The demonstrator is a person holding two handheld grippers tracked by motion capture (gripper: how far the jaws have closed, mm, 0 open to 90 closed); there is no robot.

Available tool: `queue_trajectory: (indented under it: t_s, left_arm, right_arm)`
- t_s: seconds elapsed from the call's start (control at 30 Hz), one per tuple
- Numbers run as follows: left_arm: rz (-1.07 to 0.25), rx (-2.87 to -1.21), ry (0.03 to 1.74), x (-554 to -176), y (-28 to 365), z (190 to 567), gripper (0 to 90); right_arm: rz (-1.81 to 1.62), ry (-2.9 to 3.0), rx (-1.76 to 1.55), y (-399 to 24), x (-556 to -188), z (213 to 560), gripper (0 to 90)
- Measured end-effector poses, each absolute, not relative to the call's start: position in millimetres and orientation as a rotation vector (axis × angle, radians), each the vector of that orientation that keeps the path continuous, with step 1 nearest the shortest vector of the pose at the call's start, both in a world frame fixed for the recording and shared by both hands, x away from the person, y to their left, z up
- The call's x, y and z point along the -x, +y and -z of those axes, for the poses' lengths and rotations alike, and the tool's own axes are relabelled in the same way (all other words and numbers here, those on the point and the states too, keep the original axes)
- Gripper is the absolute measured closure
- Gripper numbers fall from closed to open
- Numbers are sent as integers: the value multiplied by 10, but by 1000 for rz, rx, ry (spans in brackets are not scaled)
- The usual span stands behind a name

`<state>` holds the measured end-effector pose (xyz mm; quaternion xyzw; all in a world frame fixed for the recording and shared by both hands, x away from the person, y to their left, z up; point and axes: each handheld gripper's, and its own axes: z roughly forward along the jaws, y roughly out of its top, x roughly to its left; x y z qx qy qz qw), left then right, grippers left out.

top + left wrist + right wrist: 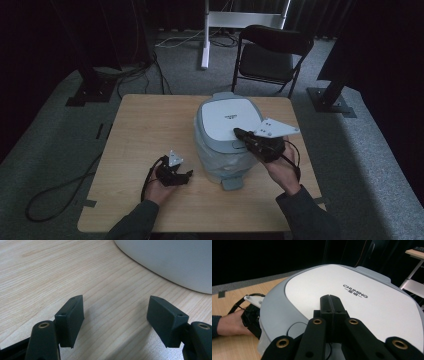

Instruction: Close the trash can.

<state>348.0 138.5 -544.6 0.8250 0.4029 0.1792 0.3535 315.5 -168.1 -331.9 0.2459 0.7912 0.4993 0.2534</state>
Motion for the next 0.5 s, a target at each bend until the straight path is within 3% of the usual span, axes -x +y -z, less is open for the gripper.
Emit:
queue_trajectory:
  t_s: [0.5]
  left_arm:
    - [-462, -2134, 1041, -3483, 1384, 5446, 298]
  right_arm:
    - [-1313, 1942, -883, -2188, -3432, 3220, 900]
